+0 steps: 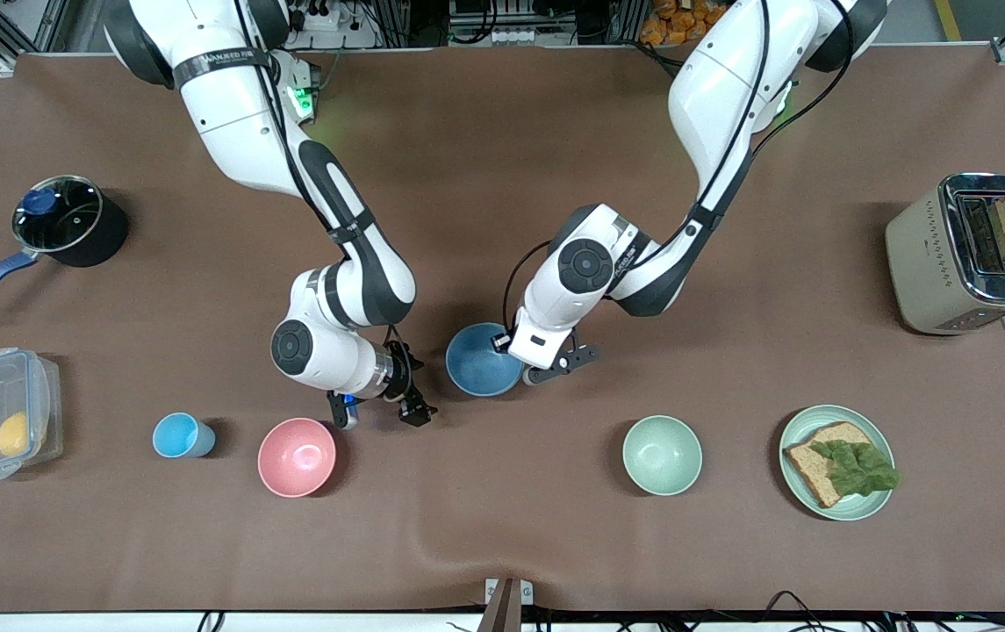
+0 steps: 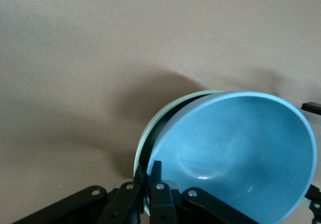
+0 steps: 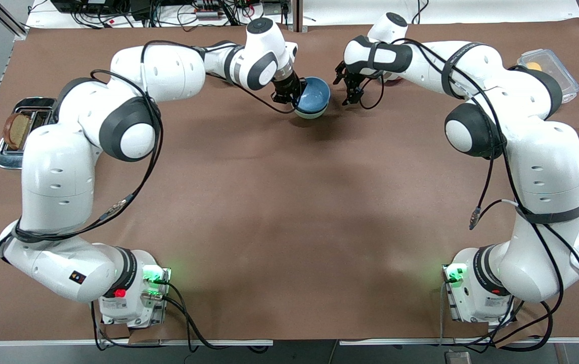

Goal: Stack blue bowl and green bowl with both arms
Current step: 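Lower the blue bowl into the green bowl with the left gripper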

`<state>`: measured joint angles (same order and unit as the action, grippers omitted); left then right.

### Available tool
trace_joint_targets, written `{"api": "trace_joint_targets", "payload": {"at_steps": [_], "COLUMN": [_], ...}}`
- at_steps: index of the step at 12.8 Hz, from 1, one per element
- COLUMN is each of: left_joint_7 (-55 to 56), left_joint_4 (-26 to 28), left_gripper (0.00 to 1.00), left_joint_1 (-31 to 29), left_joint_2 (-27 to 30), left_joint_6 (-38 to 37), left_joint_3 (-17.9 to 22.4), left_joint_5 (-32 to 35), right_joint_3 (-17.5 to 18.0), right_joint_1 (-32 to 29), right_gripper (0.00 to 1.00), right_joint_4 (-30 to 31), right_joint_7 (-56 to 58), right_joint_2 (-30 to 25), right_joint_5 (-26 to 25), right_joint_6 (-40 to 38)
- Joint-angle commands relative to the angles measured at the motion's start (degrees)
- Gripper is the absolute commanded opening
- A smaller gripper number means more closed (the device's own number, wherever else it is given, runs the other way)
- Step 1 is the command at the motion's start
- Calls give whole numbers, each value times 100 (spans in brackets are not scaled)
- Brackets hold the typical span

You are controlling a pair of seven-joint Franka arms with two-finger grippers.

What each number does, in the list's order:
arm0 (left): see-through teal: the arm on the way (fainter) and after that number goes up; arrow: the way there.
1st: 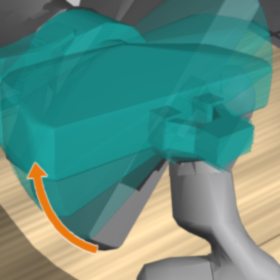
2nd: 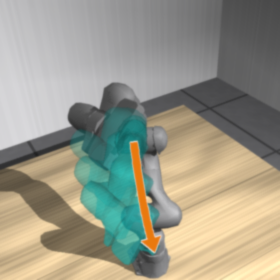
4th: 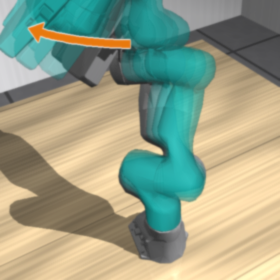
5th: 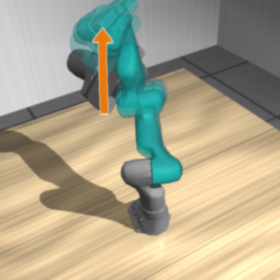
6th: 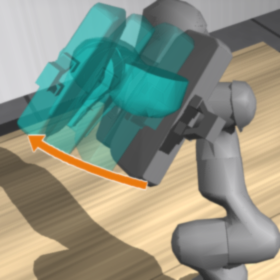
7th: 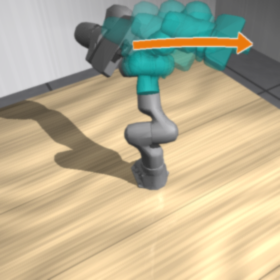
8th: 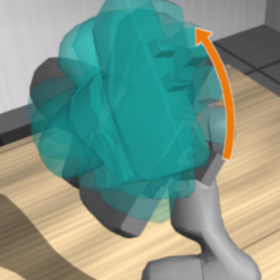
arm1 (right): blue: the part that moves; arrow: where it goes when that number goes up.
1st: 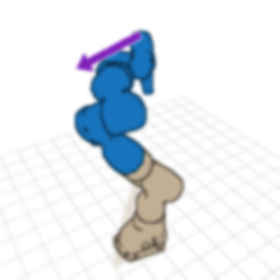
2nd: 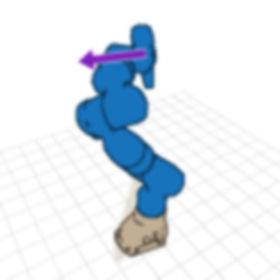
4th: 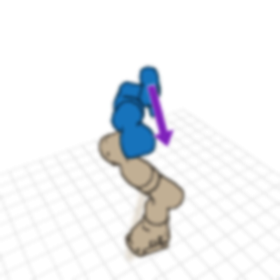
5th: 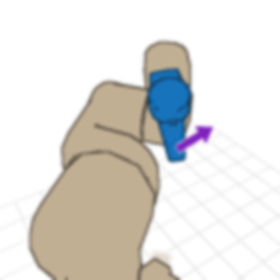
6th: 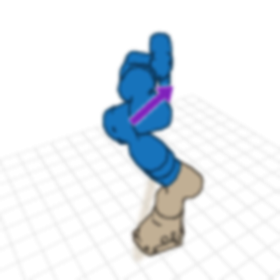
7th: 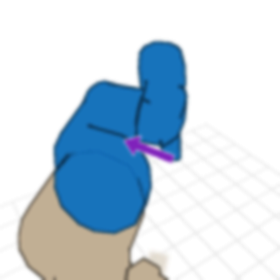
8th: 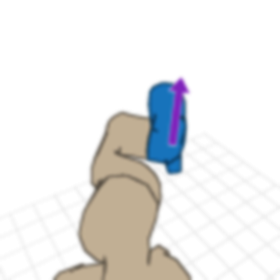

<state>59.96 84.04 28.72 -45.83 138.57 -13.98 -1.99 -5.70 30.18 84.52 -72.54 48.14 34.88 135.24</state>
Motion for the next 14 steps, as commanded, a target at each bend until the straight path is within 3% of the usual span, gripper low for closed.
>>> {"api": "trace_joint_targets", "payload": {"at_steps": [1, 3, 4, 14], "left_joint_7": [59, 86, 95, 209], "left_joint_4": [-142, -142, -133, -89], "left_gripper": [19, 88, 100, 100], "left_joint_1": [55, 55, 64, -173], "left_joint_2": [-102, -93, -67, 829], "left_joint_6": [56, 56, 56, -549], "left_joint_3": [45, 45, 53, 71], "left_joint_5": [-108, -108, -108, -100], "right_joint_3": [-1, -1, 8, 8], "right_joint_1": [23, 49, 102, 287], "right_gripper": [100, 100, 100, 100], "right_joint_4": [-147, -147, -155, -155], "right_joint_7": [-85, -268, -313, -419], "right_joint_2": [99, 117, 125, 187], "right_joint_5": [97, 97, 97, 97], "right_joint_6": [46, 72, 142, 354]}}
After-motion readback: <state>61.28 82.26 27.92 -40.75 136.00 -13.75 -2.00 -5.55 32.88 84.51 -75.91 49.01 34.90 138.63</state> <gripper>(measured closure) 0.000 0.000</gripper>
